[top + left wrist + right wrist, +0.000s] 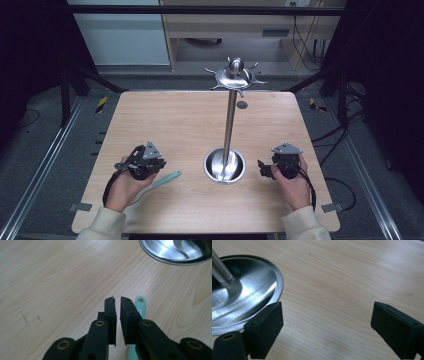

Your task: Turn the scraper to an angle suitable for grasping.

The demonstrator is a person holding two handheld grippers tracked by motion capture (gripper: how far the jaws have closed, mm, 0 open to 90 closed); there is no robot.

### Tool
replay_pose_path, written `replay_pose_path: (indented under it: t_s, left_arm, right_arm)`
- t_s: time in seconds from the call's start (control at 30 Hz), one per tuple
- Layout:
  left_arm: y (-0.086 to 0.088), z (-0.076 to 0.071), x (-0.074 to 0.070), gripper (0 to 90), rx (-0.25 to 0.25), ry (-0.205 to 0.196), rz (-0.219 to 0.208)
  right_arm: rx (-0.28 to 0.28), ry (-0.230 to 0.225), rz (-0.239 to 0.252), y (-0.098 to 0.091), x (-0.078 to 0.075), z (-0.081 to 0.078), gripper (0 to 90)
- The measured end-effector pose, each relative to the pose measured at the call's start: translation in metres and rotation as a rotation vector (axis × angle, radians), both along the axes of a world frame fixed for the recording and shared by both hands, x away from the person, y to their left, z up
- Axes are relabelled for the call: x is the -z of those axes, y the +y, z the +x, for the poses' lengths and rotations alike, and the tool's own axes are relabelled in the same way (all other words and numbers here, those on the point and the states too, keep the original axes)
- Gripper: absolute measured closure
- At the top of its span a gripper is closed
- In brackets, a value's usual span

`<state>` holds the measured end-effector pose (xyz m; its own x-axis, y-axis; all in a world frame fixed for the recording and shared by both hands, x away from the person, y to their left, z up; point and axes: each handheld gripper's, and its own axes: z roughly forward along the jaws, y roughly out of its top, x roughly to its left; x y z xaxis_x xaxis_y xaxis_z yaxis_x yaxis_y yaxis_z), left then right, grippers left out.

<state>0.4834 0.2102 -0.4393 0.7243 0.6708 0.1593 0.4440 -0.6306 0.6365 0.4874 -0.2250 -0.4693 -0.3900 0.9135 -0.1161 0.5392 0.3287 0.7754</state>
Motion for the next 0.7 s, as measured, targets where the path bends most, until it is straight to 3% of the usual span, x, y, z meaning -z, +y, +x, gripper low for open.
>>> replay_pose_path:
  t_s: [0.13, 0.33, 0.7]
  left_arm:
    - [-0.002, 0.002, 0.010, 90.0, 0.015, 0.035, 0.022]
    - [-0.004, 0.009, 0.025, 90.0, 0.018, 0.075, 0.040]
    - [-0.014, 0.009, 0.034, 90.0, 0.060, 0.105, 0.087]
  right_arm:
    - [0.002, 0.001, 0.002, 0.000, 0.000, 0.000, 11.2]
    - [-0.003, 0.001, -0.004, 0.000, 0.000, 0.000, 11.2]
    - [-0.002, 0.001, -0.002, 0.000, 0.000, 0.000, 11.3]
